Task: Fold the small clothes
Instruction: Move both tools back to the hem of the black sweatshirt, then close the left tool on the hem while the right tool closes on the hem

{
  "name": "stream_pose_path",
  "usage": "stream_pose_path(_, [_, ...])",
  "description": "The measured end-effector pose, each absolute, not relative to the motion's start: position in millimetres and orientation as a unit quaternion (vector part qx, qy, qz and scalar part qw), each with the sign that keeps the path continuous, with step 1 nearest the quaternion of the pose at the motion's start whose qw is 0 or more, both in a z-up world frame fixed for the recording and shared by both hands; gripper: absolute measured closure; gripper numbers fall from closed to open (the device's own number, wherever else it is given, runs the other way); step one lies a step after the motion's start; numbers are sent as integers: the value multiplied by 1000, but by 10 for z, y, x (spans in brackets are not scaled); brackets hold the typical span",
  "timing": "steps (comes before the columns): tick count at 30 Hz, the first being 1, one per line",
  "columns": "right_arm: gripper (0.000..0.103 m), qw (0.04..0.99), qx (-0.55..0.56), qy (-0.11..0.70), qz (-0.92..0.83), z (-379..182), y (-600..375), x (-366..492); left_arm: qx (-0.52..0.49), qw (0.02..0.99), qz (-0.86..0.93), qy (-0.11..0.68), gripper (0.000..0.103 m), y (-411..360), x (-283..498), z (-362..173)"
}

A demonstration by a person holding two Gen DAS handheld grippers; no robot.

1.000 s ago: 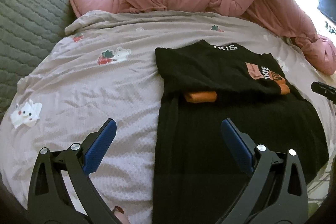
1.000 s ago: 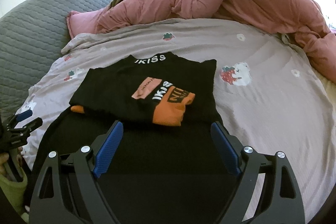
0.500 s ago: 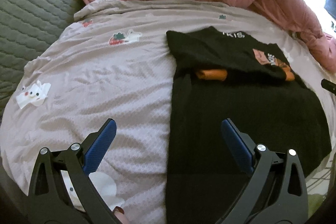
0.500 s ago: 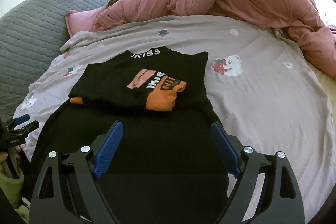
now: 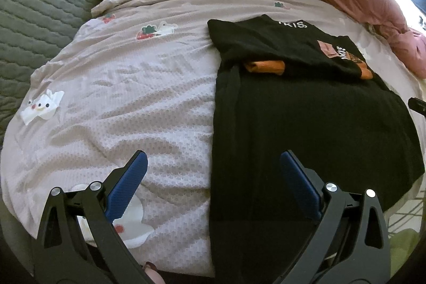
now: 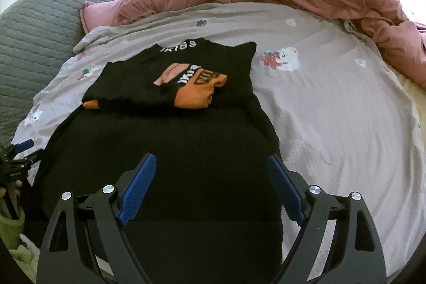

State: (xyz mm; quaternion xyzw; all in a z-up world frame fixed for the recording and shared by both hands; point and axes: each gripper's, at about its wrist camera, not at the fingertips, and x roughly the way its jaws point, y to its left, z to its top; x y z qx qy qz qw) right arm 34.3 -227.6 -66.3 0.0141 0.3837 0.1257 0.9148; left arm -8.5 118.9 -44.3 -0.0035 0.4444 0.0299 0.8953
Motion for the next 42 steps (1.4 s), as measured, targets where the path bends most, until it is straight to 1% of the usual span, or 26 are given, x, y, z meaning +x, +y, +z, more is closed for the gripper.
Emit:
stream_pose_path(17, [19, 907, 9, 398, 135, -756, -2308, 214, -8, 887, 24, 461, 10, 1202, -238, -533])
stream_pose_path(26, [19, 901, -2, 409, 143, -809, -2323, 126, -65, 880, 2, 470, 11, 1351, -365, -607])
stream_pose_path(27, [19, 900, -2, 411, 145, -815, -2332, 116, -68, 880, -1, 470, 13, 1349, -365, -609])
stream_pose_path(28, [19, 899, -2, 413, 146, -822, -2330, 112, -73, 879, -7, 471, 21, 1348, -371, -615])
stream_pose_path(29, [19, 898, -2, 414, 147, -832, -2333, 107, -75, 878, -10, 472, 32, 1350, -375, -617])
stream_pose_path(30, [19, 898, -2, 416, 146, -842, -2340, 105, -79, 877, -17, 474, 37, 1348, -377, -623])
stream_pose_path(32, [19, 897, 1, 419, 143, -863, -2363, 105, -83, 875, -25, 476, 56, 1339, -381, -632])
stream_pose_path(33, [19, 897, 3, 419, 142, -868, -2375, 103, -85, 875, -28, 476, 63, 1334, -383, -633])
stream_pose_path(34, [19, 897, 5, 419, 141, -869, -2386, 99, -87, 874, -32, 477, 75, 1331, -385, -634])
stream_pose_path(35, [19, 897, 6, 419, 141, -868, -2392, 94, -89, 872, -38, 480, 77, 1323, -385, -641])
stream_pose_path(39, [19, 897, 6, 420, 140, -864, -2419, 83, -90, 868, -39, 487, 78, 1323, -379, -680])
stream_pose_path(42, [19, 896, 5, 420, 141, -864, -2410, 88, -97, 865, -41, 490, 73, 1326, -365, -710])
